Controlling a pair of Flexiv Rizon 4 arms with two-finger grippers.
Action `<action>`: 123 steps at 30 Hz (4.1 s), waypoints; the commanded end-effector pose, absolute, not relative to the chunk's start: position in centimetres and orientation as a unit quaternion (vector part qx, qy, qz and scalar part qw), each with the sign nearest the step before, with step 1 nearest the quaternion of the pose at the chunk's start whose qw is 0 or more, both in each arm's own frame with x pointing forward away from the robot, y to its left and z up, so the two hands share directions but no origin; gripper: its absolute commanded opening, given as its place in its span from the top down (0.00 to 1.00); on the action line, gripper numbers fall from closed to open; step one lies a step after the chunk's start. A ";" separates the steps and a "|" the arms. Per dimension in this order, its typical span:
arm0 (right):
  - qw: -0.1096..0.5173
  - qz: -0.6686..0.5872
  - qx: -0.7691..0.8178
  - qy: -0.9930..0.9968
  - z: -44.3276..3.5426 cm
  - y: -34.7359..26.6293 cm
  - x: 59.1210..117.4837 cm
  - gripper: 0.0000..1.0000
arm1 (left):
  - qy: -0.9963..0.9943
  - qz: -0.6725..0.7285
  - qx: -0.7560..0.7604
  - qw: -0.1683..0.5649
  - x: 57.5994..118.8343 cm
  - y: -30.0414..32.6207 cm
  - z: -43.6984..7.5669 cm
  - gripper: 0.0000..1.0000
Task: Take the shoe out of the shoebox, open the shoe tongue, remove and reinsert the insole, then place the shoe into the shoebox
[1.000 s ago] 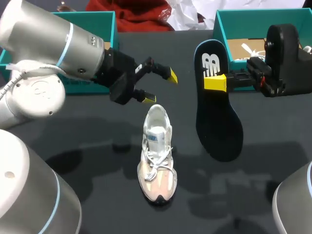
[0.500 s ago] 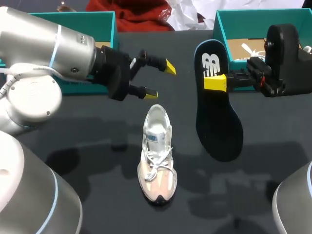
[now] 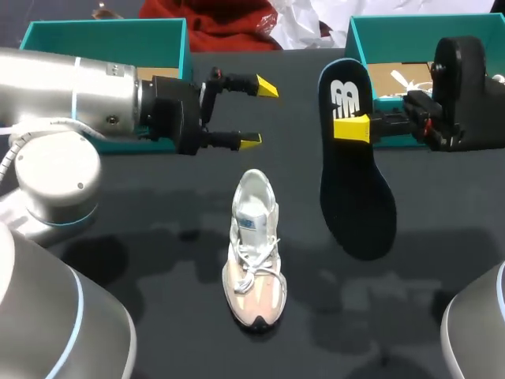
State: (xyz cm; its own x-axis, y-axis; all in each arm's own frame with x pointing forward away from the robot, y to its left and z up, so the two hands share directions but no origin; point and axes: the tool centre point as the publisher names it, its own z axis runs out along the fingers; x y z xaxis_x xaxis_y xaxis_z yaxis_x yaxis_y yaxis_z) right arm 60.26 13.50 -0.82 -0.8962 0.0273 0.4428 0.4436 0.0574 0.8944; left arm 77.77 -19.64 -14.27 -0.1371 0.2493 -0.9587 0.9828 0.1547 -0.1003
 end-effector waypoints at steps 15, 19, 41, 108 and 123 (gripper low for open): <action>0.232 -0.664 -0.232 -0.672 -1.7 13.3 69.9 1.00 | 0.544 -0.451 0.496 0.505 77.6 -17.7 -11.9 0.00; 0.232 -0.664 -0.232 -0.672 -1.7 13.3 69.9 1.00 | 0.544 -0.451 0.496 0.505 77.6 -17.7 -11.9 0.00; 0.342 -0.607 -0.378 -0.610 -5.8 13.8 77.6 1.00 | 0.524 -0.468 0.502 0.504 77.9 -18.4 -12.3 0.00; 0.506 -0.499 -0.517 -0.478 -11.5 19.9 83.7 1.00 | 0.501 -0.459 0.522 0.515 80.4 -23.3 -12.2 0.89; 0.499 -0.516 -0.501 -0.483 -11.3 19.2 83.2 0.00 | 0.511 -0.447 0.523 0.514 80.2 -21.7 -12.4 1.00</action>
